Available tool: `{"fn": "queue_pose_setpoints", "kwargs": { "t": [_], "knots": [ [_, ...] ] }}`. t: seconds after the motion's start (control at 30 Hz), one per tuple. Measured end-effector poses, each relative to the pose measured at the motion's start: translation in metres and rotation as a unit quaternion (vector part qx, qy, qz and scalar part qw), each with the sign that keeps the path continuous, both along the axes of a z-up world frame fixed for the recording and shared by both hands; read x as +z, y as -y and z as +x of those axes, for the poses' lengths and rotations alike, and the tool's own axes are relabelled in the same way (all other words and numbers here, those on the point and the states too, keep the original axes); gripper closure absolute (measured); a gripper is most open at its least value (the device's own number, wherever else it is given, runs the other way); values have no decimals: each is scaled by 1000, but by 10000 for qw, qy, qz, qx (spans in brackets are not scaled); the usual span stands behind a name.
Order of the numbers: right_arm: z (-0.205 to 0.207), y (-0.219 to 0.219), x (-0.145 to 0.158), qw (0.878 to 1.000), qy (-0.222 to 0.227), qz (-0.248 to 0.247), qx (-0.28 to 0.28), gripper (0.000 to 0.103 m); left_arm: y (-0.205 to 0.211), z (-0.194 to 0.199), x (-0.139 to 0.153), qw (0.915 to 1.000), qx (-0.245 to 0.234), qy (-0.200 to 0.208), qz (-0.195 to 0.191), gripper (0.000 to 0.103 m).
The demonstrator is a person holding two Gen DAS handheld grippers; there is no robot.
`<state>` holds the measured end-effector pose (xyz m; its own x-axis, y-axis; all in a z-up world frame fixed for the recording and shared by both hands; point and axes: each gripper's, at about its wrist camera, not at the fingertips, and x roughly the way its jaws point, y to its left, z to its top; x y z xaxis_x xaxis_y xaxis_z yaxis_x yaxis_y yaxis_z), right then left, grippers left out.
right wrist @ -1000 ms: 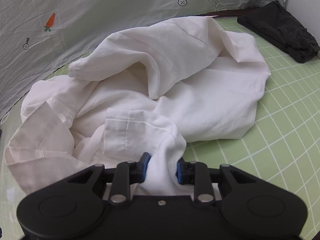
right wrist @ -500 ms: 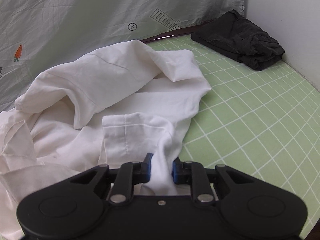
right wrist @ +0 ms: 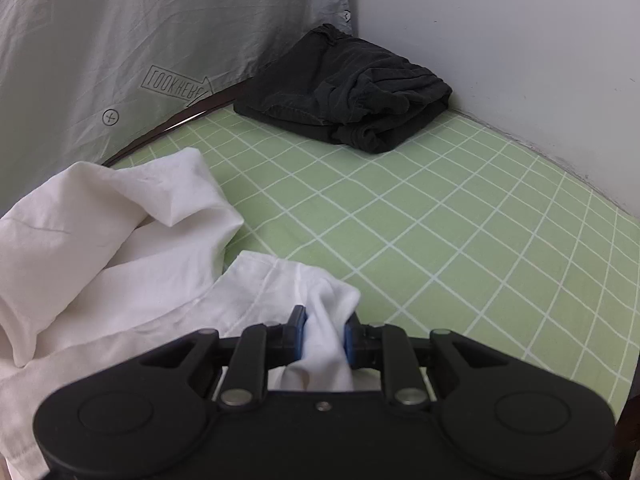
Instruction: Fold clothes
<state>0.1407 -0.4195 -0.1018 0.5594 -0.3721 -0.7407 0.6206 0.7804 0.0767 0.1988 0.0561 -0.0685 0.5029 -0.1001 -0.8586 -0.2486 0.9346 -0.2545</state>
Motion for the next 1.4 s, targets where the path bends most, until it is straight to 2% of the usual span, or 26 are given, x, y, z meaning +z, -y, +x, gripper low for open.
{"fn": "queue_pose_setpoints", "kwargs": {
  "t": [0.17,0.3,0.37,0.43,0.53,0.57,0.63,0.77,0.8,0.93,1.03,1.07,1.13,1.17,1.2,1.3,1.4],
  "knots": [
    [12,33,-9,9991,-18,121,-412,84,-5,32,-15,9996,210,-67,-158,74],
    [19,38,-16,9990,-133,144,-406,82,-5,53,-28,9990,289,-235,-243,74],
    [18,40,-14,9990,-141,152,-386,73,-3,56,-32,9992,219,-255,-201,74],
    [13,44,-10,9989,-40,255,-401,55,-4,57,-35,9991,216,-254,-245,74],
    [2,53,-9,9957,175,766,-485,50,-9,58,-39,9979,337,-285,-473,76],
    [-1,55,-11,9940,224,944,-513,50,-9,58,-40,9976,331,-285,-537,85],
    [-7,56,-13,9907,312,1228,-492,53,-8,58,-37,9984,191,-260,-458,100],
    [-10,50,-14,9908,309,1265,-358,69,-6,57,-34,9993,174,-234,-251,102],
    [-10,49,-13,9914,295,1229,-338,76,-8,52,-32,9993,236,-223,-197,102],
    [-15,43,-3,9947,304,949,-233,83,-16,27,-21,9989,431,-133,125,102],
    [-21,42,2,9963,304,766,-253,85,-22,4,-9,9987,468,62,174,102],
    [-24,43,3,9963,313,739,-296,85,-24,-4,-5,9981,532,78,315,102],
    [-31,47,5,9967,303,644,-391,85,-28,-20,-1,9922,729,-8,1010,103],
    [-34,48,5,9970,276,578,-424,85,-36,-30,-1,9888,805,-64,1259,103],
    [-37,50,5,9973,242,537,-439,85,-46,-41,-1,9869,908,-105,1333,103],
    [-45,55,1,9978,115,517,-392,85,-77,-71,2,9863,1191,-10,1140,103],
    [-43,53,-1,9985,28,448,-317,83,-90,-78,8,9865,1297,107,996,102]
  ]
}}
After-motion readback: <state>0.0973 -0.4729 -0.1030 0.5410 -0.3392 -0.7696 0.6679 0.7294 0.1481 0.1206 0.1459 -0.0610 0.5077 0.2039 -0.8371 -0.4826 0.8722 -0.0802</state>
